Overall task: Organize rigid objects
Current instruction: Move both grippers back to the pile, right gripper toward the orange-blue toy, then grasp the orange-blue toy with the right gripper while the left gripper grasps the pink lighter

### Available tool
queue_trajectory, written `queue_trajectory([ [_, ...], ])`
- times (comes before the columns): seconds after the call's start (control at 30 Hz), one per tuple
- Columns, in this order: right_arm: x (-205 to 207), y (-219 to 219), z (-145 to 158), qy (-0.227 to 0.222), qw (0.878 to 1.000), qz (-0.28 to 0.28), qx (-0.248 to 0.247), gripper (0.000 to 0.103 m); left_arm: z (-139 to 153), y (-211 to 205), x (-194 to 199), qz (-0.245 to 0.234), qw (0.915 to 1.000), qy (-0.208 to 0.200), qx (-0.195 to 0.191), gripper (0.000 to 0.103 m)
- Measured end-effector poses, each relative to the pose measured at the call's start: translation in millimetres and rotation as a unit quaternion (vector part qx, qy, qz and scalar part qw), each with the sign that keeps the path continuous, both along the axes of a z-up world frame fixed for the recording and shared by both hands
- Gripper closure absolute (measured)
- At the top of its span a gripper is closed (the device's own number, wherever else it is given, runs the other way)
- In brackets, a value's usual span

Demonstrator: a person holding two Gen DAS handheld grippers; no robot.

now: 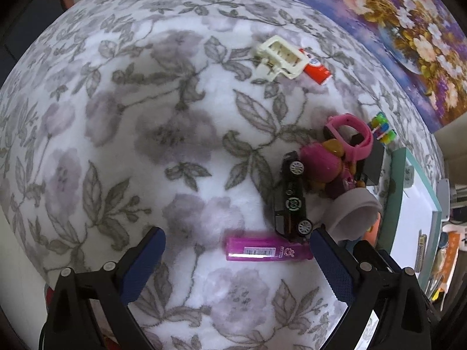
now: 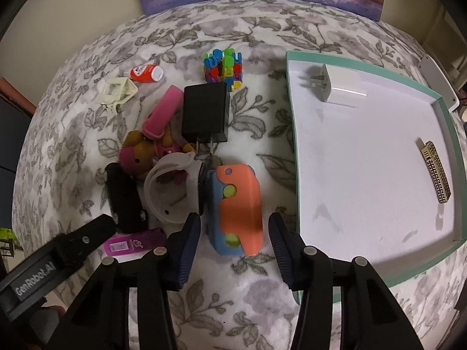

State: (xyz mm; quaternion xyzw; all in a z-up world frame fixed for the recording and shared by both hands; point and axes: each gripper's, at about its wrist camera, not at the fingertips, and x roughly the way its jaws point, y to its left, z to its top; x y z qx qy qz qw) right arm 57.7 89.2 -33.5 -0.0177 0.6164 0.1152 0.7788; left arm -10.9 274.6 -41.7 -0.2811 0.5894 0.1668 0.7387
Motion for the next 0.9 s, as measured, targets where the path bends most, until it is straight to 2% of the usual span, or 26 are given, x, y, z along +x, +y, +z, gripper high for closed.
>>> queue_trajectory([
  [0.4,11,9,-14,0.006,1.0,0.003,-0.018,0.056,-7,0,3,0.006,1.0,0.002,-0.005,0.003],
  [0.47,11,13,-22,0.009,0.999,0.006,-0.036,0.056,-9,0,6,0.005,1.0,0.003,-0.004,0.003],
  [0.9,10,19,-22,-0.007,0.999,0.013,-0.052,0.058,-9,0,3,0.006,1.0,0.005,-0.004,0.003],
])
